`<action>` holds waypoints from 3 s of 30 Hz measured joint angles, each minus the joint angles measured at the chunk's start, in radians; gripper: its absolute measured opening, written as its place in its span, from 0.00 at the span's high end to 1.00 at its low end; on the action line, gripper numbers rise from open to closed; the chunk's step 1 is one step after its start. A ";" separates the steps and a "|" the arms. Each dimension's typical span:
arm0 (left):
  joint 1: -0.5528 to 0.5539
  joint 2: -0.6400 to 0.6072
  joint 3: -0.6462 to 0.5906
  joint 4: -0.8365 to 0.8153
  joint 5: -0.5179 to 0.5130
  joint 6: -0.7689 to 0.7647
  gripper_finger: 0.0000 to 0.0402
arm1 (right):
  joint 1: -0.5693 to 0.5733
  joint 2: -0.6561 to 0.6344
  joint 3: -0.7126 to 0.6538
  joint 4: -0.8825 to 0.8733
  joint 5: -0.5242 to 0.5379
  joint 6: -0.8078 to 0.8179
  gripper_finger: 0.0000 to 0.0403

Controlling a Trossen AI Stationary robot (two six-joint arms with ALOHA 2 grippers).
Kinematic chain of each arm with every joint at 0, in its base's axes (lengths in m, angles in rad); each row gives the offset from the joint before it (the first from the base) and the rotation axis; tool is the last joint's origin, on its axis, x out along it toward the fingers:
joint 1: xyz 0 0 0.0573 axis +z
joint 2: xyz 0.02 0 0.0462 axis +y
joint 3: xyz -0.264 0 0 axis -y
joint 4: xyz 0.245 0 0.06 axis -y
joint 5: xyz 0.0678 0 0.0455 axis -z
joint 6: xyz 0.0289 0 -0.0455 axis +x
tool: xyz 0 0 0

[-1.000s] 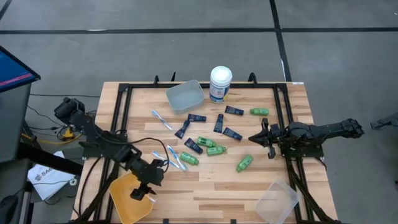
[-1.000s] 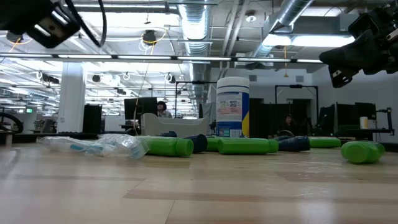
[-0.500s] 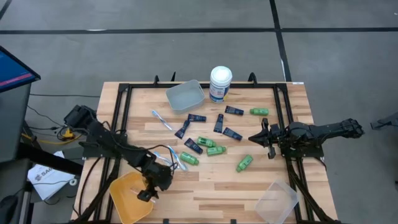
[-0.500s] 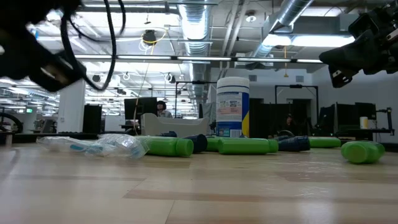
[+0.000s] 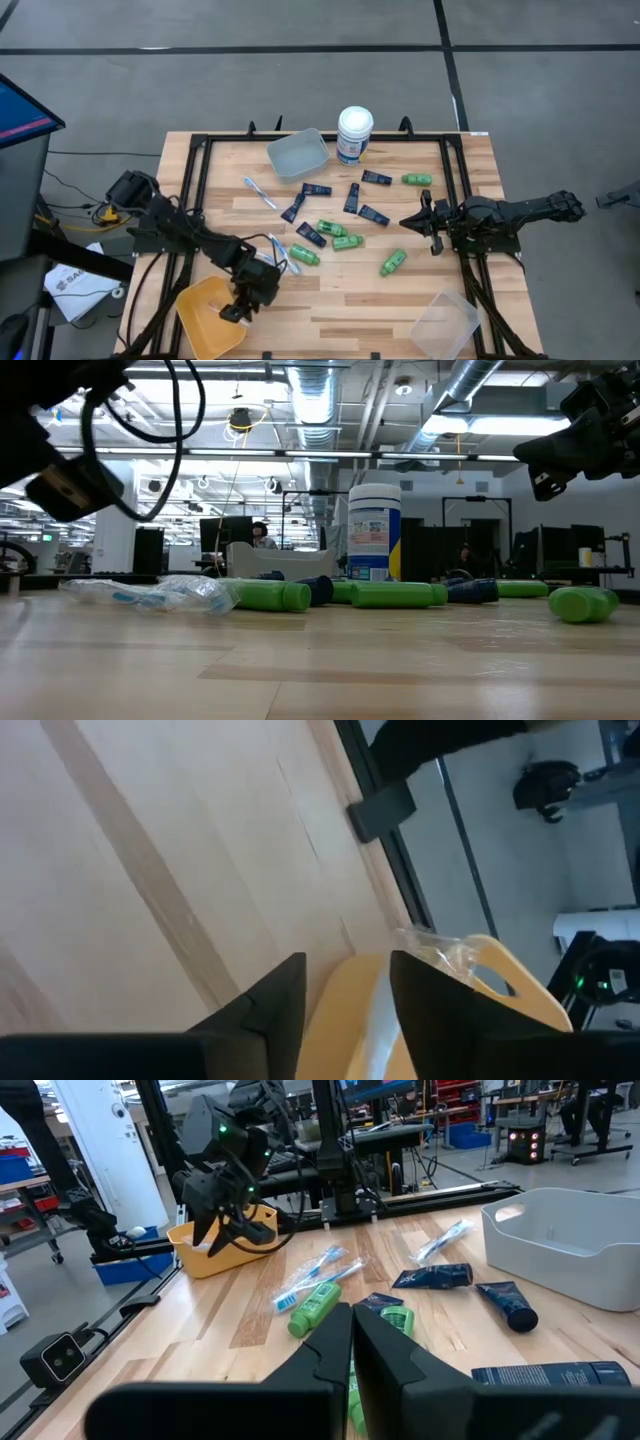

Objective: Pick & Place Travel size toiletries
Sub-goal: Put the orange toothbrush into the yellow bin

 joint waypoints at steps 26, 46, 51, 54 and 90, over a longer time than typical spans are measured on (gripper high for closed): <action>-0.056 -0.244 -0.001 -0.002 -0.219 0.087 0.61 | 0.000 0.000 0.000 -0.001 0.000 0.000 0.99; -0.120 -0.104 -0.005 0.049 -0.194 0.135 0.46 | 0.000 0.000 0.000 0.001 0.000 0.000 0.99; -0.120 -0.078 -0.005 0.051 -0.175 0.134 0.48 | 0.000 0.000 0.000 0.002 0.000 0.000 0.99; -0.120 -0.078 -0.005 0.052 -0.175 0.134 0.51 | 0.000 0.000 0.000 0.002 0.000 0.000 0.99; -0.120 -0.238 -0.005 -0.012 -0.175 0.039 1.00 | 0.000 0.000 0.000 0.001 0.000 0.000 0.99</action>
